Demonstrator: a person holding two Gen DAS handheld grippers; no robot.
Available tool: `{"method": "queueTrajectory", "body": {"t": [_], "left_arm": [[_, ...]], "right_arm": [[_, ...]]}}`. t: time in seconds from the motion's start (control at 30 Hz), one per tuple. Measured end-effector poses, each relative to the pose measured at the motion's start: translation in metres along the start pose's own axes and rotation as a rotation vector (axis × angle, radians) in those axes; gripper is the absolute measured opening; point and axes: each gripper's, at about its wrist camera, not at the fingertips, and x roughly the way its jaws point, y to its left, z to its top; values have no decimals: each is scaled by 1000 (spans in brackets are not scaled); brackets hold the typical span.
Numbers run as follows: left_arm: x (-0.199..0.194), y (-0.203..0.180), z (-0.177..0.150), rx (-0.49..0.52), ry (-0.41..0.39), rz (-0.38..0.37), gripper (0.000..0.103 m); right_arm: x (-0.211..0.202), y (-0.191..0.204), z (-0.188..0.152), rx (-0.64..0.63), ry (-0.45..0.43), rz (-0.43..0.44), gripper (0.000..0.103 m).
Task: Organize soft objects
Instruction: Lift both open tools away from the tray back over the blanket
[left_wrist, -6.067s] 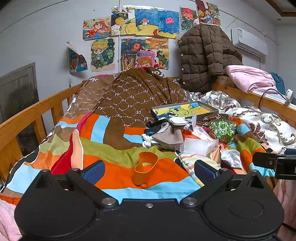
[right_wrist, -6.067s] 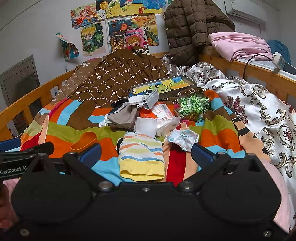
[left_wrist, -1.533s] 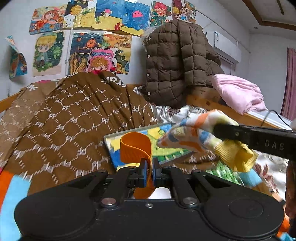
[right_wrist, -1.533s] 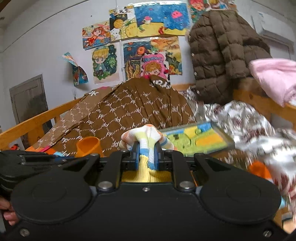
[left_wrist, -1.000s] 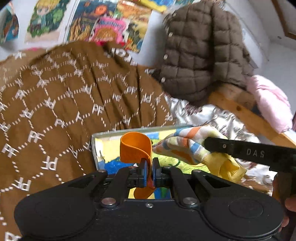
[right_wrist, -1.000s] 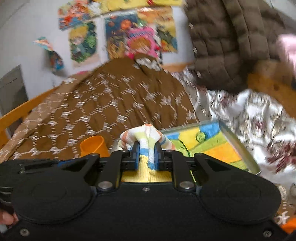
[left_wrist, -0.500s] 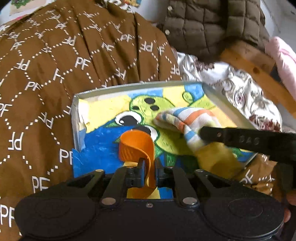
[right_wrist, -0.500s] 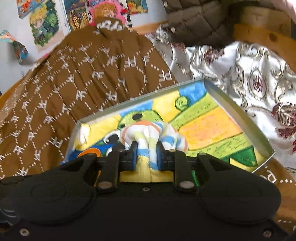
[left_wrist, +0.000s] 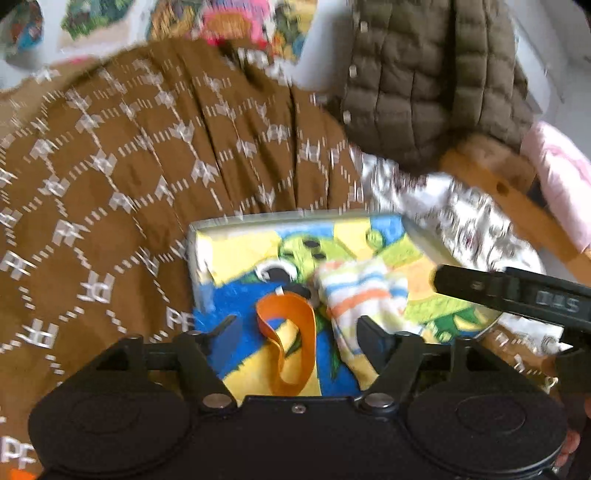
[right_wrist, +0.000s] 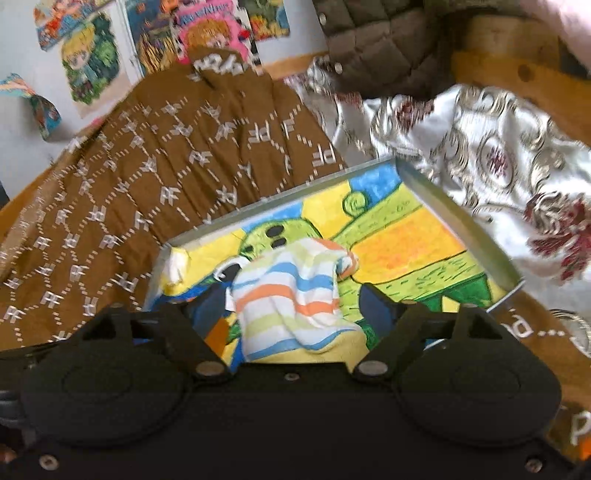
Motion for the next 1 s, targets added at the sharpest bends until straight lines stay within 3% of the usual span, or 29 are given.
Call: {"method": "queueTrajectory", "body": {"t": [0.03,0.1,0.17,0.57,1.0], "left_arm": [[-11,0,1,-3,-20,3,77],[-34,1,4,-8,-56,9,81],[-60,1,5,-10,-99,12,87],[-222,-17,-13,20,-322,8,99],[-350,-25,-62,54,-446,28,102]], "right_arm": [[-9,2,1,1,-18,0,97],[-34,6,3,-3,-67,12,102],[-53,11,7,-3,-90,31,102],[-201,54,-15,-47,-271,114,103],[-315,78,-47,-117,-396,140,103]]}}
